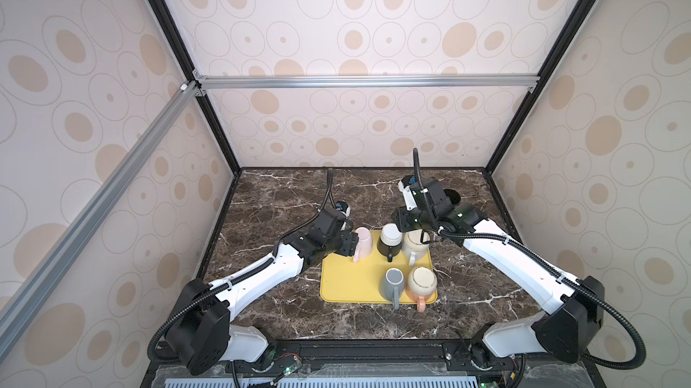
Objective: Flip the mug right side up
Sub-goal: 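Move the left gripper over the upside-down pale pink mug on the tray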
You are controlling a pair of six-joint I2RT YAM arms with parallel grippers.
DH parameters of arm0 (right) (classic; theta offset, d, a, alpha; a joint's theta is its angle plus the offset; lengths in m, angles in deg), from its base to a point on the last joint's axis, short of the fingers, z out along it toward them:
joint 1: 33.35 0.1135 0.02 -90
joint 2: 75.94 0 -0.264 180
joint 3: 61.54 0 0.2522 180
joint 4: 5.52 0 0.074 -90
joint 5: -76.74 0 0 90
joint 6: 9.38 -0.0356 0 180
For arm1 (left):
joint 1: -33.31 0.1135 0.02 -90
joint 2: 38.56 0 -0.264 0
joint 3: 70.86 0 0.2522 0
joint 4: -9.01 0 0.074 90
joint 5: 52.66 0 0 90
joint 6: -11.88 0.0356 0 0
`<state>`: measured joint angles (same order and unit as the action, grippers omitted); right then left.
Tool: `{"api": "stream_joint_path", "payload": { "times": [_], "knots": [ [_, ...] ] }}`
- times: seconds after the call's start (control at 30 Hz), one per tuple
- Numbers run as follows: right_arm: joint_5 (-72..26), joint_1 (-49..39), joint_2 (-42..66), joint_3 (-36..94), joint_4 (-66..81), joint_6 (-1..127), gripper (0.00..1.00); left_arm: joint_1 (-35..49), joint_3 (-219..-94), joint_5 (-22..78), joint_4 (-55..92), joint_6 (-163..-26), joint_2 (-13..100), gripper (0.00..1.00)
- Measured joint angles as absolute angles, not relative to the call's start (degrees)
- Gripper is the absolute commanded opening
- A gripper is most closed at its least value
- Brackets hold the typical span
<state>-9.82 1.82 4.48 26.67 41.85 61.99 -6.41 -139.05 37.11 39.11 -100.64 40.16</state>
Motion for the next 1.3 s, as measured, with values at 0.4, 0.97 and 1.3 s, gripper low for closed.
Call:
{"api": "stream_joint_path", "payload": {
  "times": [0.4, 0.97, 1.3],
  "knots": [
    [-9.7, 1.6, 4.5, 26.7, 41.4, 62.0, 0.38, -10.4, -141.7, 38.2, 43.7, -100.1, 45.9, 0.68],
    [-9.6, 0.8, 4.5, 24.7, 39.8, 62.0, 0.38, -11.5, -145.7, 39.2, 44.8, -99.9, 54.1, 0.51],
    [-9.6, 0.0, 3.9, 23.0, 39.0, 62.0, 0.38, -11.5, -148.6, 40.3, 47.0, -100.4, 58.7, 0.4]
  ]
}}
